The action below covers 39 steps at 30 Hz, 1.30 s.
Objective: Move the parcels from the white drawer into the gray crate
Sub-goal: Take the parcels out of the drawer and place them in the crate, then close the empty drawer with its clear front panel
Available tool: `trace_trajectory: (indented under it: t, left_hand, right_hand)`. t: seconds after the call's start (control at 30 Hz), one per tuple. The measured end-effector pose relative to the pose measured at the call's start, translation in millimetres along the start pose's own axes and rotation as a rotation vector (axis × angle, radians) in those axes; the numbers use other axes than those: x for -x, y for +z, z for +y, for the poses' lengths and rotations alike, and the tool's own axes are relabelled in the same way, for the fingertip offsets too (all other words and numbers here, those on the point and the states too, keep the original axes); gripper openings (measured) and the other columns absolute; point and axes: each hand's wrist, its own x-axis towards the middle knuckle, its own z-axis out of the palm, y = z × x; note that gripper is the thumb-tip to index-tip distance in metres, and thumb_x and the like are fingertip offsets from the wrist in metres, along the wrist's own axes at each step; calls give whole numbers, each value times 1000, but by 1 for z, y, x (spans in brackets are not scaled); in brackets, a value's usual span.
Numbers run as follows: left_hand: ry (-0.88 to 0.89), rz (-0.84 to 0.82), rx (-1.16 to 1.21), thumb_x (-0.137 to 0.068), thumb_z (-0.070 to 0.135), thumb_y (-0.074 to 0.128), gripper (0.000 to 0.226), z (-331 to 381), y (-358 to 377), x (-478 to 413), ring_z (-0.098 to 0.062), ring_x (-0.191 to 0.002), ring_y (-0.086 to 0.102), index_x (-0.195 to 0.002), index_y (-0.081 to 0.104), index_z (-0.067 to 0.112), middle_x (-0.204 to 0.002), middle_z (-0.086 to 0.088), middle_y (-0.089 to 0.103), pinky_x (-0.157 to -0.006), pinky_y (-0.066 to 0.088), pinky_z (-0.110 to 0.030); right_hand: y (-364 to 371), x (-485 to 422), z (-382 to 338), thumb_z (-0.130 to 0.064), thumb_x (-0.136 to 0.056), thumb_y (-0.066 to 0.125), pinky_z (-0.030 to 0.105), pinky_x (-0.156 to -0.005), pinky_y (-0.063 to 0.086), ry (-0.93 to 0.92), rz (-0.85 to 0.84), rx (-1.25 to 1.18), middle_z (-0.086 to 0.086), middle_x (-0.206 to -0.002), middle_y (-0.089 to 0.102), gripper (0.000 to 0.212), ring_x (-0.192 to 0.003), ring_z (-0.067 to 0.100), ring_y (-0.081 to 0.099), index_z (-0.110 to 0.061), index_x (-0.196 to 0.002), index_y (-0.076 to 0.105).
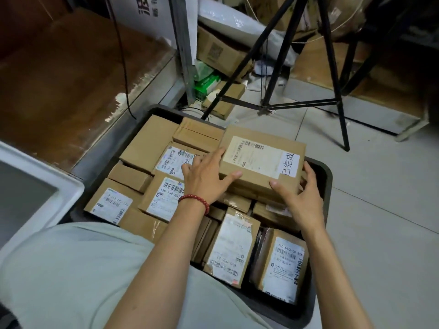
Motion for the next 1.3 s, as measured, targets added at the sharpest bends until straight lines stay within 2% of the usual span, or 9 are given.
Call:
trace_trajectory:
  t: [0.07,0.17,0.33,0.43,0.6,0.77,0.87,1.07,1.3]
  left_hand:
    - [2,5,-67,-88,68,39,71,-1,1,-2,-24,-129,33,-149,22,37,-154,6,31,-92,24,-39]
    - [-5,-6,-146,-90,67,32,68,1,1,-2,-26,-137,25,-150,17,38,-158,5,20,-102,22,-44]
    - [-12,-57,-210,-92,68,20,67,1,3,2,-29,-147,2,-151,5,41,-161,4,9,-112,-2,-61]
    - [-3,-25,-206,-92,68,23,69,-4,0,11,-28,-146,10,-152,11,36,-159,1,17,-114,-3,-60]
    - [-66,100,-284,-89,66,36,69,-27,-32,34,-24,-146,14,-149,22,35,-157,3,24,-114,-1,-55]
    - [-357,222,-230,-89,59,44,64,-77,-81,75,-25,-143,21,-145,33,30,-154,2,31,-114,9,-57]
    - [-510,301,-198,-89,59,46,65,-103,-110,109,-23,-144,19,-146,32,32,-155,4,29,-114,10,-56]
    - [-635,484,-133,-88,54,53,60,-138,-178,195,-21,-136,35,-143,40,34,-148,8,42,-108,29,-43]
    - [-814,655,-317,-88,53,52,59,-158,-230,295,-22,-131,39,-142,39,32,-141,6,48,-103,32,-39]
  right_hand:
    - [3,-2,0,-21,-81,75,-3,-51,39,-9,7,5,0,-140,50,88,-110,3,43,-25,-152,24]
    - [4,-4,4,-20,-84,72,-4,-50,39,-11,-7,43,1,-140,48,85,-109,3,40,-22,-153,22]
    - [5,-11,4,-38,-81,73,15,-82,45,-44,11,238,-5,-133,51,83,-119,12,47,-28,-149,28]
    - [6,-9,-4,-52,-77,69,46,-101,42,-77,10,419,6,-142,44,82,-131,26,40,-26,-145,32]
    - [16,-2,-25,-52,-81,66,52,-113,25,-254,94,791,12,-151,32,83,-140,31,26,-14,-147,31]
    - [71,11,-64,-52,-84,63,52,-114,28,-470,-107,739,6,-155,27,77,-141,27,26,-20,-146,32]
    - [114,28,-89,-54,-86,61,47,-113,30,-642,-245,749,4,-153,31,74,-140,23,30,-21,-146,34]
    - [185,85,-148,-49,-90,59,38,-113,28,-1004,-556,704,2,-155,27,65,-141,21,26,-20,-144,37]
    - [254,193,-199,-42,-90,60,39,-108,35,-1382,-801,491,1,-154,28,62,-140,21,29,-20,-144,38]
